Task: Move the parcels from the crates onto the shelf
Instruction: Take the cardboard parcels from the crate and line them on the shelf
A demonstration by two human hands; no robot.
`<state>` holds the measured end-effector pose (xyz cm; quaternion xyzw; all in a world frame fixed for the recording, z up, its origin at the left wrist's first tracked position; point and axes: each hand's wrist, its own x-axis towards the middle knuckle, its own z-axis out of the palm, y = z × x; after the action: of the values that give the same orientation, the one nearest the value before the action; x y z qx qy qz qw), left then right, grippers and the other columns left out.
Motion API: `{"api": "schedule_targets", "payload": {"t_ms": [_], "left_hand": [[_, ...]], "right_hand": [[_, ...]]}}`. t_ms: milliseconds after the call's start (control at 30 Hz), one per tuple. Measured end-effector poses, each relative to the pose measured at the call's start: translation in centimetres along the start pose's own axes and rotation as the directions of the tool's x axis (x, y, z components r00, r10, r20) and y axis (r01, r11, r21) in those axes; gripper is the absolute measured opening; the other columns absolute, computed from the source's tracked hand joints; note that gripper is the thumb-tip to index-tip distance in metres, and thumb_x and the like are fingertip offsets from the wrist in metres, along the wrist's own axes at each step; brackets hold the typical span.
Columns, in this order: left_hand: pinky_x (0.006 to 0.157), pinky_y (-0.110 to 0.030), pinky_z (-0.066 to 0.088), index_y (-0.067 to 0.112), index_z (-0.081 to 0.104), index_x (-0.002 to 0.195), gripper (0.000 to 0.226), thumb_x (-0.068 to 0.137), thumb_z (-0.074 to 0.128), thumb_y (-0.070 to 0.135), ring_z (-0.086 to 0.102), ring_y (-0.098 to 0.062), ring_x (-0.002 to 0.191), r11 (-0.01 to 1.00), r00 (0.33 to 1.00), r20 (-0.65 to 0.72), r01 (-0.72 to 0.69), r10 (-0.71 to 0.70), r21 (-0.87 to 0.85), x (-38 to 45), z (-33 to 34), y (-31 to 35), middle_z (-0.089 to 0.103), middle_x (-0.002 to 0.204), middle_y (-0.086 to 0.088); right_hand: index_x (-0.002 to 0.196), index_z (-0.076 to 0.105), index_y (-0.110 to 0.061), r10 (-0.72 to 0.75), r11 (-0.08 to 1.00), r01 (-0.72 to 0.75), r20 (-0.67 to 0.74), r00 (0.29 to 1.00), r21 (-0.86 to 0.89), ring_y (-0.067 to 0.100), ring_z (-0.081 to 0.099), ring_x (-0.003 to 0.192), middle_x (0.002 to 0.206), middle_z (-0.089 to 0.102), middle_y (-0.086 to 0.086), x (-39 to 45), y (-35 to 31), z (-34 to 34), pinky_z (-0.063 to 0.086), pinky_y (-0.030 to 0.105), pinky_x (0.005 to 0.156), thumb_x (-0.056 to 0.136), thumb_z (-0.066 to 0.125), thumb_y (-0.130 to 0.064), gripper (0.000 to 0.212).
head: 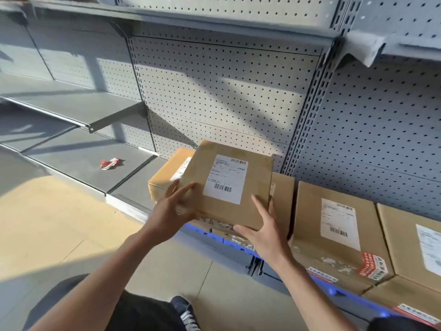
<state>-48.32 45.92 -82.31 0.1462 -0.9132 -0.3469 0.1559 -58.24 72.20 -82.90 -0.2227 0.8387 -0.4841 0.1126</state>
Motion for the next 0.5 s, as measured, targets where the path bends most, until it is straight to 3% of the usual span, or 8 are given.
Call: {"api": "schedule_targets", "payload": {"t_ms": [133,267,367,500], "left_hand": [[0.116,-0.04,0.037,0.047,0.043,0.149,0.078,0.081,0.081,0.045,0.037,-0.023,0.144,0.996,0.999,0.017,0.029,-0.031,0.083,2.1,-1.8,-3.3,0.022,0.165,0.001],[0.116,-0.042,0.037,0.049,0.04,0.15,0.075,0.084,0.075,0.051,0.033,-0.02,0.146,0.99,0.999,0.012,0.04,-0.042,0.139,4.0,-3.2,-5.6,0.018,0.165,0.002],[0.116,-0.039,0.035,0.044,0.045,0.149,0.068,0.088,0.074,0.046,0.034,-0.022,0.145,0.985,0.999,-0.004,0.049,-0.049,0.164,5.2,-3.9,-6.3,0.019,0.166,0.001],[0.118,-0.047,0.032,0.038,0.055,0.143,0.057,0.089,0.074,0.042,0.034,-0.031,0.146,0.983,0.997,-0.045,0.069,-0.063,0.171,6.1,-4.3,-7.7,0.025,0.165,-0.004]], "right_hand": [[0.155,0.025,-0.051,0.012,1.0,-0.01,0.068,0.998,-0.027,0.012,0.003,0.156,0.17,-0.003,0.0,2.9,-1.1,2.5,0.012,0.028,0.122,0.083,0.082,-0.042,0.093],[0.156,0.024,-0.05,0.013,0.997,-0.004,0.105,0.994,-0.079,0.02,0.006,0.156,0.17,-0.002,0.0,5.6,-2.6,4.1,0.014,0.036,0.123,0.086,0.079,-0.041,0.089],[0.156,0.029,-0.048,-0.013,0.996,0.021,0.094,0.996,-0.087,0.017,0.01,0.156,0.17,0.005,-0.001,7.1,-3.1,5.4,0.015,0.028,0.118,0.085,0.08,-0.042,0.087],[0.153,0.039,-0.043,-0.02,0.996,0.024,0.048,0.999,-0.084,0.014,0.023,0.151,0.168,0.016,-0.002,8.6,-3.6,7.4,0.018,0.016,0.107,0.083,0.082,-0.042,0.082]]}}
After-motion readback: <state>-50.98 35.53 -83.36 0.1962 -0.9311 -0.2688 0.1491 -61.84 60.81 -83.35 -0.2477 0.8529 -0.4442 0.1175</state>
